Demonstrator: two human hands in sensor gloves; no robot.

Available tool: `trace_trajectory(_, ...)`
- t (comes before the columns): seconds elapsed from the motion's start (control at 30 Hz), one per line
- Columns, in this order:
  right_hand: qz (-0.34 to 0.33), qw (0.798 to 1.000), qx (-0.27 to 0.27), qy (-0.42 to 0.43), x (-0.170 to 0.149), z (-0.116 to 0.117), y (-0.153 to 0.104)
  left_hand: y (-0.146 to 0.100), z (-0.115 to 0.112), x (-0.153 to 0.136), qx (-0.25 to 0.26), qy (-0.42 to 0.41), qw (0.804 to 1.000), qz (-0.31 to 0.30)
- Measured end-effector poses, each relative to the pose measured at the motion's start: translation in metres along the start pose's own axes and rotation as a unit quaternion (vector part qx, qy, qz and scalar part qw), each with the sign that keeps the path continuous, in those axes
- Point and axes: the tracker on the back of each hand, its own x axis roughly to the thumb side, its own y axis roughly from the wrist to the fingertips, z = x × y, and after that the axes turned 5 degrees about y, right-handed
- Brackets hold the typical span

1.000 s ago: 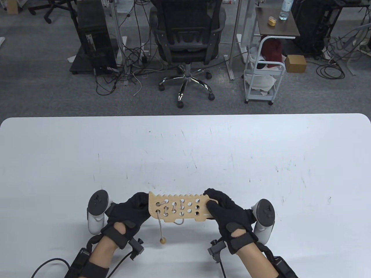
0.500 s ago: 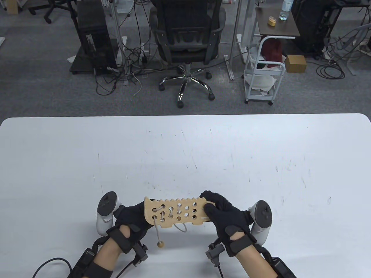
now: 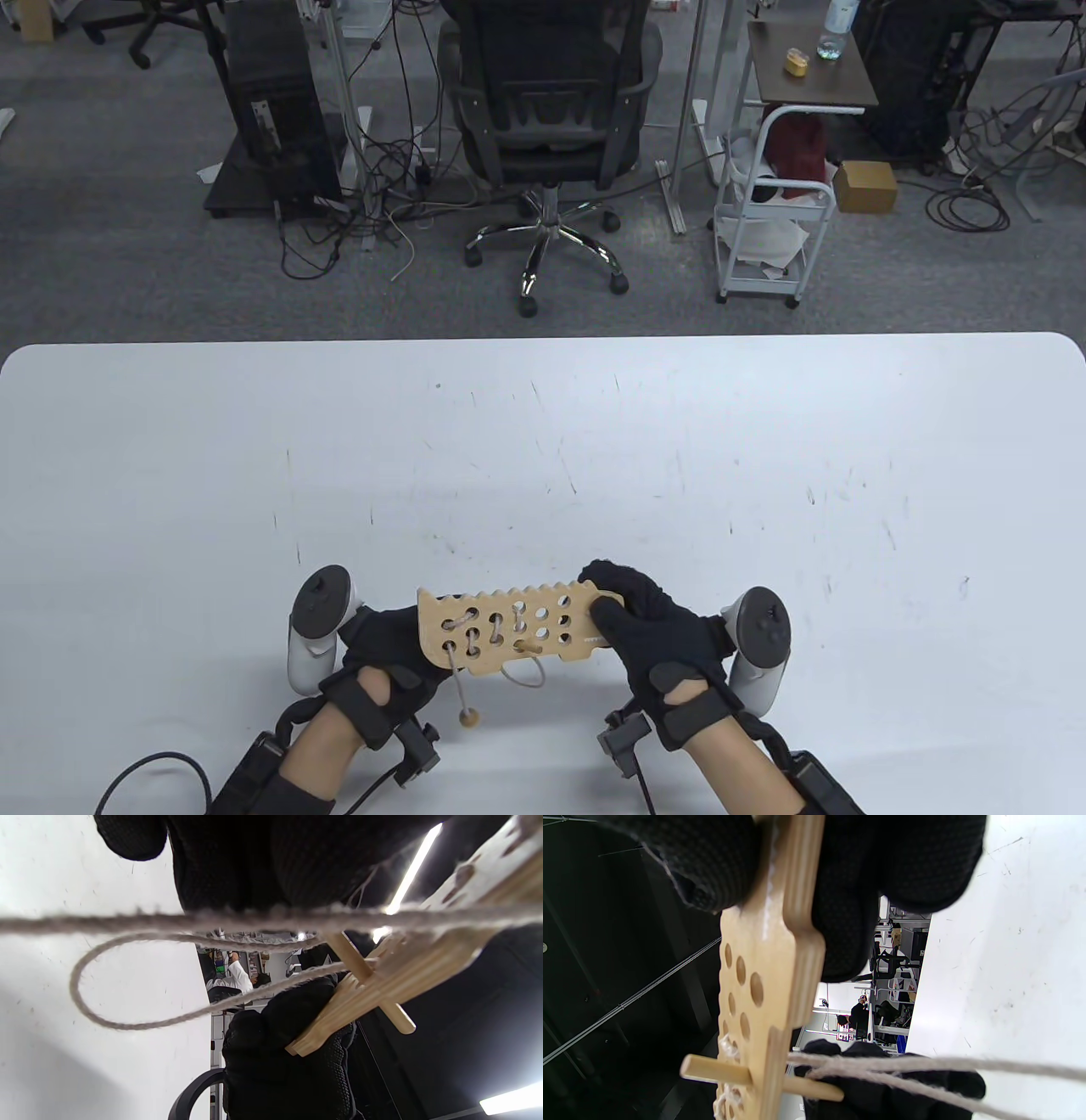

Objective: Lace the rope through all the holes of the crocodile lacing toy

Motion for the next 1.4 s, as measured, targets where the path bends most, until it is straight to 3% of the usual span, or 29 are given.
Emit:
trace_trajectory(0.27, -0.009, 0.999, -0.001, -0.040, -0.002, 0.002, 0.001, 0.001, -0.009, 0.001, -0.040, -0.051, 0.998, -0.005)
trace_trajectory(0.7, -0.022, 0.995, -0.005, -0.098, -0.003, 0.004, 0.002, 0.001, -0.014, 0.005, -0.060, -0.116, 0.991, -0.016)
trace_trajectory(1.17, -0.025, 0.996, -0.001, -0.087, 0.000, 0.002, 0.002, 0.001, -0.010, 0.004, -0.040, -0.082, 0.996, -0.009)
trace_trajectory(1.4, -0.024, 0.996, -0.013, -0.080, 0.002, -0.003, 0.002, -0.001, 0.001, -0.001, -0.006, -0.079, 0.997, 0.002)
